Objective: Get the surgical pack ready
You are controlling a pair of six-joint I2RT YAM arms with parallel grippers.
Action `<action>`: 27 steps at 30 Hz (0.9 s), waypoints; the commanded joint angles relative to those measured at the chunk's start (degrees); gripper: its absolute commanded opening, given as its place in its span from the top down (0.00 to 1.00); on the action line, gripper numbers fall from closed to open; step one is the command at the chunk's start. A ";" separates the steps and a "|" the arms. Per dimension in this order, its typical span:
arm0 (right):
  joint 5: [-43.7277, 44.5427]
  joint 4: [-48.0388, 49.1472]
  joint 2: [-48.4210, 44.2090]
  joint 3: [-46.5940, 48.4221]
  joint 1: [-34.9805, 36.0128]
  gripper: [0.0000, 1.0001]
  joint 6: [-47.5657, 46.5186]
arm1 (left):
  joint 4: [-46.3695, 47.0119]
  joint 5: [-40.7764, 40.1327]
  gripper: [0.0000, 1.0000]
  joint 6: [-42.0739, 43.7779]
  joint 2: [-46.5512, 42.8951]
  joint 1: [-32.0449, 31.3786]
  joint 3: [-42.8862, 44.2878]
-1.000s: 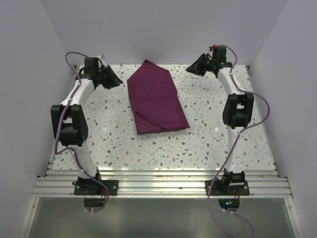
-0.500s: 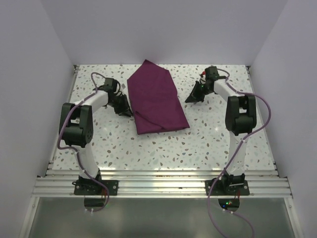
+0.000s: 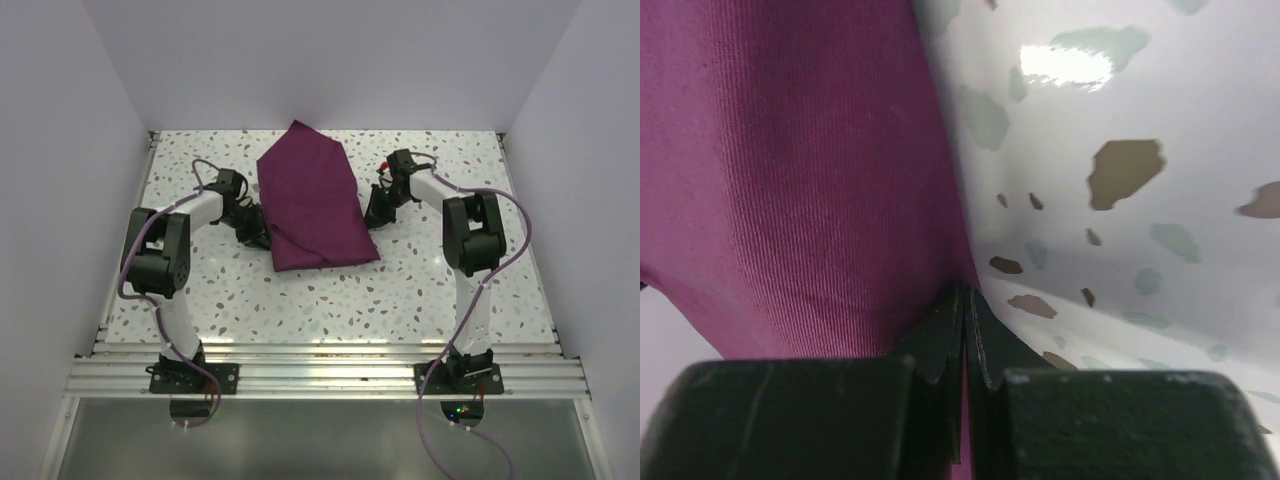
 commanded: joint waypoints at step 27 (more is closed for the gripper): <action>3.03 -6.52 -8.77 1.91 -0.07 0.69 -1.54 | 1.26 -3.52 0.29 1.13 -17.53 1.04 0.87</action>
